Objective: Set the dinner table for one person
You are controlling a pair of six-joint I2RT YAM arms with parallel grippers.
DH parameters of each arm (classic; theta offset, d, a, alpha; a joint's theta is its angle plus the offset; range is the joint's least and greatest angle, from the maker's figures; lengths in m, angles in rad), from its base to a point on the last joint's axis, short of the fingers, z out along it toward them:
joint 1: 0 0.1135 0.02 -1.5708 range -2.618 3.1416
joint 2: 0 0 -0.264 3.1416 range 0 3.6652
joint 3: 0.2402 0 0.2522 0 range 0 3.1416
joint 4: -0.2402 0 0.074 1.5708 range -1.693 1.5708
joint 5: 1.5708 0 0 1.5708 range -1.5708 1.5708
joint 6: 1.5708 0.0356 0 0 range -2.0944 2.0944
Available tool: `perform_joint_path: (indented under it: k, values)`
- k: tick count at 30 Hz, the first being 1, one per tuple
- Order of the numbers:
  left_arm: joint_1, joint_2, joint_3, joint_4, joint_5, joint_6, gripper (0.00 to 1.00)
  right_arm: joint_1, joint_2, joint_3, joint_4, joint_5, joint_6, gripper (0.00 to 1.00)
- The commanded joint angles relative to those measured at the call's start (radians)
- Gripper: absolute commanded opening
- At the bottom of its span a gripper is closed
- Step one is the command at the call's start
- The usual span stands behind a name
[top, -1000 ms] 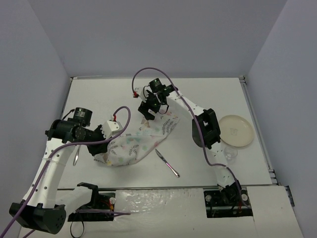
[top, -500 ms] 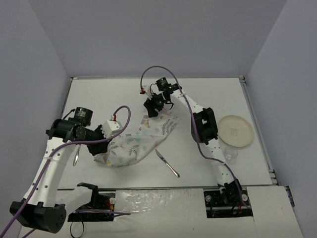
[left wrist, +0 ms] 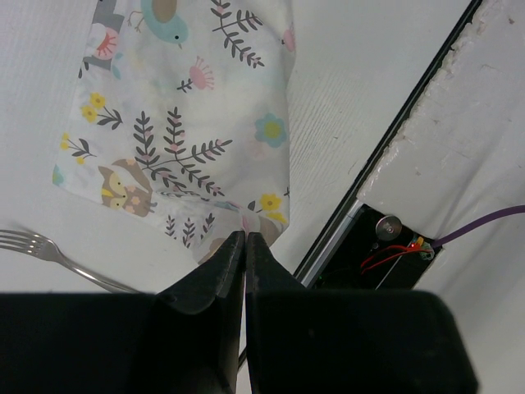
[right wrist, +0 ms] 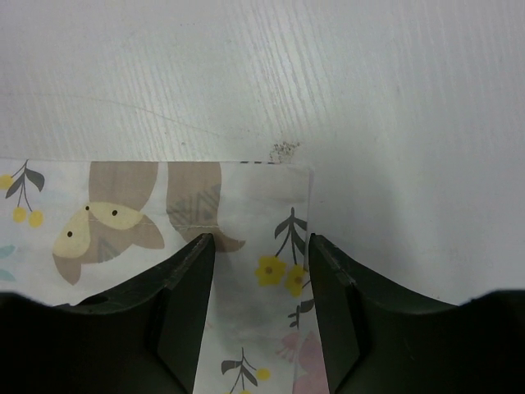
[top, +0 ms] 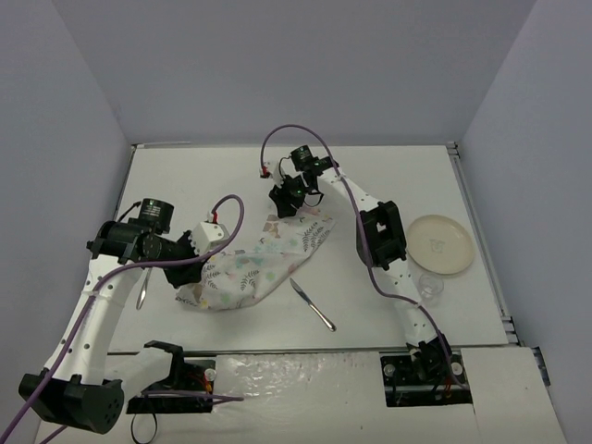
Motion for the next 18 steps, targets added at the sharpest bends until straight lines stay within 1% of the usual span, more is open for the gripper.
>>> perform_joint_path:
  k: [1,2,3,10,12,14,15,17,18]
  values:
    - [-0.005,-0.011,0.014,0.022,0.004,-0.012,0.0,0.061,-0.022,-0.05,-0.072,0.044,-0.024,0.24]
    - [-0.004,-0.013,0.011,0.023,0.002,-0.012,0.0,0.072,-0.021,-0.054,-0.069,0.067,-0.021,0.05]
    - [-0.004,-0.014,0.009,0.024,0.001,-0.012,0.0,0.079,-0.02,-0.06,-0.071,0.075,-0.02,0.0]
    - [-0.004,-0.025,0.006,0.028,-0.007,-0.011,0.0,0.091,-0.054,-0.074,-0.067,0.139,-0.018,0.0]
    - [-0.005,-0.035,0.011,0.062,-0.023,-0.025,0.0,0.091,-0.066,-0.06,-0.066,0.183,-0.004,0.0]
    - [-0.004,-0.043,0.024,0.095,-0.056,-0.053,0.0,0.091,-0.093,-0.049,-0.06,0.269,0.001,0.0]
    - [-0.004,-0.041,0.025,0.109,-0.066,-0.054,0.0,0.091,-0.106,-0.042,-0.058,0.275,0.005,0.0]
    - [-0.003,-0.03,0.059,0.156,-0.102,-0.082,0.0,0.09,-0.17,-0.035,-0.034,0.382,0.019,0.0]
    - [-0.003,-0.024,0.083,0.181,-0.127,-0.105,0.0,0.088,-0.199,-0.04,-0.021,0.459,0.024,0.0]
